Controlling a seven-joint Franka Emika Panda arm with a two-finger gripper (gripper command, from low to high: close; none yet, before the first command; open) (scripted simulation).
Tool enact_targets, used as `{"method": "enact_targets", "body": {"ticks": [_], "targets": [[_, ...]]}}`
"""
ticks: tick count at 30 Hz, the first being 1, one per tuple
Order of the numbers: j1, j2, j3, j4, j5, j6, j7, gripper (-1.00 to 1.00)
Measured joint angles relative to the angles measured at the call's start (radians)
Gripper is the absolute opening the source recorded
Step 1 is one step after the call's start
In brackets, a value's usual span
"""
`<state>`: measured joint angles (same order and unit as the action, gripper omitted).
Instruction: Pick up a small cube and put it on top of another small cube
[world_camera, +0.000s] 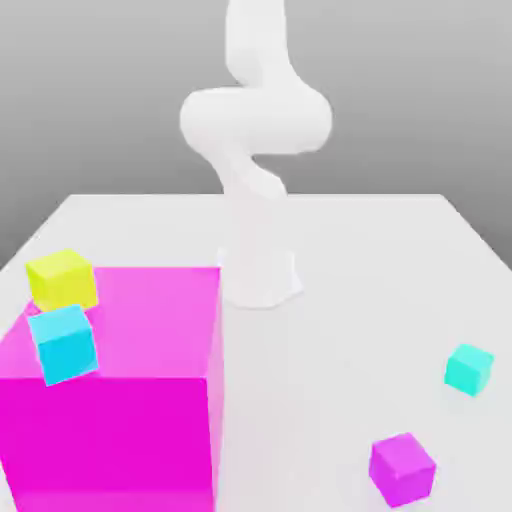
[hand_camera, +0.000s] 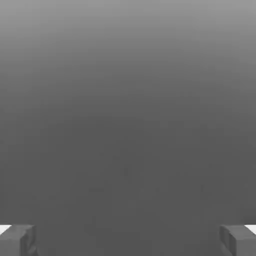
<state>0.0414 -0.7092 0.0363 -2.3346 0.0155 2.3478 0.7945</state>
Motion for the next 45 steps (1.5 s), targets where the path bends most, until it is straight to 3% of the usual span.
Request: {"method": "enact_targets", "body": {"ticks": [11,19,23,28,29,36,42,45], "targets": [[0.175,0.398,0.202,-0.153,0.025,0.212,0.007,0.00],[0.315,0.695,0.347,-0.263,-0.070,0.364,0.095,0.00],[0.404,0.850,0.346,-0.308,-0.180,0.440,0.182,0.00],[0.530,1.033,0.199,-0.278,-0.349,0.570,0.310,0.00],[0.553,1.062,0.170,-0.271,-0.371,0.592,0.328,-1.00],[0.559,1.065,0.165,-0.271,-0.374,0.597,0.331,-1.00],[0.457,0.872,0.297,-0.312,-0.183,0.450,0.178,-1.00],[0.343,0.779,0.232,-0.280,-0.141,0.337,0.034,-1.00]]}}
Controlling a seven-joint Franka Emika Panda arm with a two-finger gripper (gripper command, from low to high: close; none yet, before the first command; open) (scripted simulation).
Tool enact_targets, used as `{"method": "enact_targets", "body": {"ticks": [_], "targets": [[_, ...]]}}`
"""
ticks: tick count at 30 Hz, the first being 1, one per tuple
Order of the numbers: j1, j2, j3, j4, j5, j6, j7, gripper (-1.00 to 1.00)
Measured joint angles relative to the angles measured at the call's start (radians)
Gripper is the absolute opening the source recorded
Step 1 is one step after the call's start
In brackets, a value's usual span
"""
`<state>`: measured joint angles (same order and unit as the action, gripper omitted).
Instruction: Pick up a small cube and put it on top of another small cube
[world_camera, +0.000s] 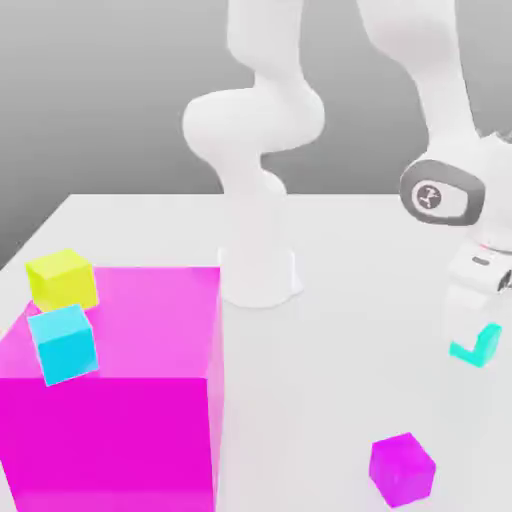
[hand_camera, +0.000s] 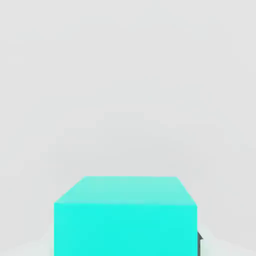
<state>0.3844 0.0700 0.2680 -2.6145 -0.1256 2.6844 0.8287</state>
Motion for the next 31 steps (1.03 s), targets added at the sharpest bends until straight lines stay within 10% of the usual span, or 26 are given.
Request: {"method": "enact_targets", "body": {"ticks": [20,21,31], "targets": [[-0.584,-0.394,-0.557,0.174,0.020,-0.557,-0.796,-1.00],[-0.590,-0.380,-0.567,0.154,0.021,-0.524,-0.805,1.00],[-0.594,-0.418,-0.565,0.215,0.012,-0.622,-0.805,1.00]]}}
